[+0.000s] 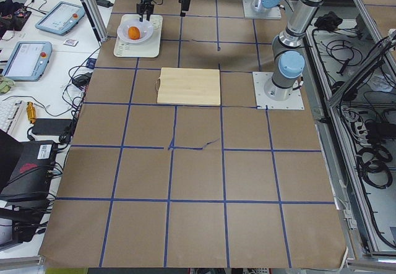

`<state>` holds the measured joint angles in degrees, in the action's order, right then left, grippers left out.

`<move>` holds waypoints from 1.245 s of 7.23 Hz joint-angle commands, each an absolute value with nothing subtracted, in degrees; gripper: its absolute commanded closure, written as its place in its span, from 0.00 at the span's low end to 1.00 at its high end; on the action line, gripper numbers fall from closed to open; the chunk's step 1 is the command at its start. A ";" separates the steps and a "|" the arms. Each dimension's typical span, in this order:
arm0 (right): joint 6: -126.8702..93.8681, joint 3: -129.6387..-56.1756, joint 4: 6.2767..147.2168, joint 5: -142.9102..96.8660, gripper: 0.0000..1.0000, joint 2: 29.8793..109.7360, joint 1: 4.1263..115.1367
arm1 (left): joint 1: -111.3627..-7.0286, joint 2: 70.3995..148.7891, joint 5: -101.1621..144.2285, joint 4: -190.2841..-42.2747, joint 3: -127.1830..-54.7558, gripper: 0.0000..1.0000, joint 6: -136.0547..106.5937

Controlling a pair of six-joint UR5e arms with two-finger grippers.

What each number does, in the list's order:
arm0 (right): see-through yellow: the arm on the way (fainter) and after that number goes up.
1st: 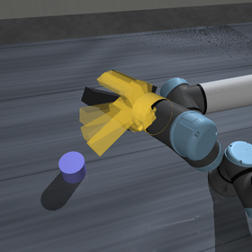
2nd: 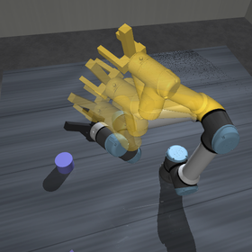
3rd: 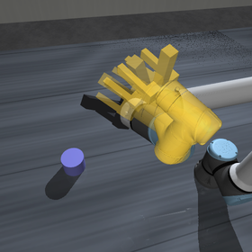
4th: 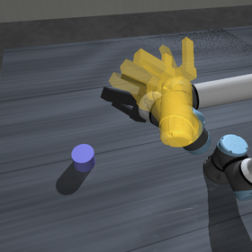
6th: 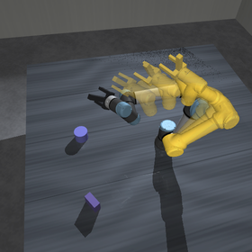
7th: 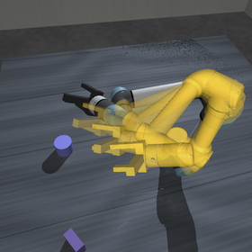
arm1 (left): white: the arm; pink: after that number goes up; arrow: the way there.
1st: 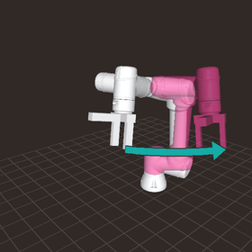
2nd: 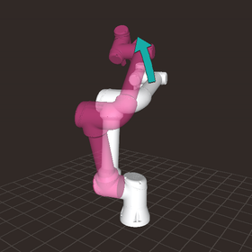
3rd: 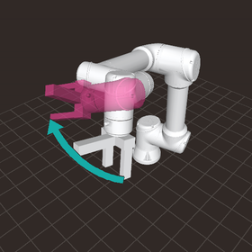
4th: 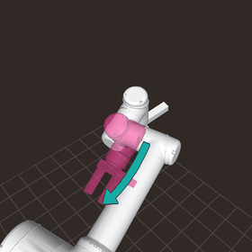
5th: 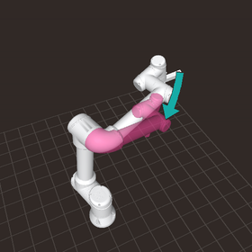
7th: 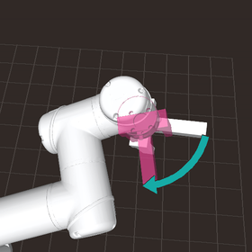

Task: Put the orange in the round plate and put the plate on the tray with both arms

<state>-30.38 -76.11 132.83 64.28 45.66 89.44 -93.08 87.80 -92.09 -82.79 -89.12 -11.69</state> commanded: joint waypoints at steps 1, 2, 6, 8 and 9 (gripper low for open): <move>-15.27 -75.76 130.27 77.36 0.00 48.49 88.77 | -93.08 87.80 -92.02 -82.79 -89.12 0.00 -11.78; -11.90 -74.11 121.90 84.48 0.00 51.91 88.77 | -92.99 87.80 -92.02 -82.79 -89.12 0.00 -11.69; -3.78 -74.71 88.04 91.14 0.00 75.01 89.74 | -92.99 87.72 -92.11 -82.88 -89.12 0.00 -11.69; -2.12 -74.79 85.70 90.53 0.00 81.19 89.82 | -93.16 87.71 -91.93 -82.71 -89.73 0.00 -11.86; 0.76 -75.40 86.30 90.35 0.00 81.47 89.82 | -93.16 87.63 -91.85 -82.71 -89.82 0.00 -11.87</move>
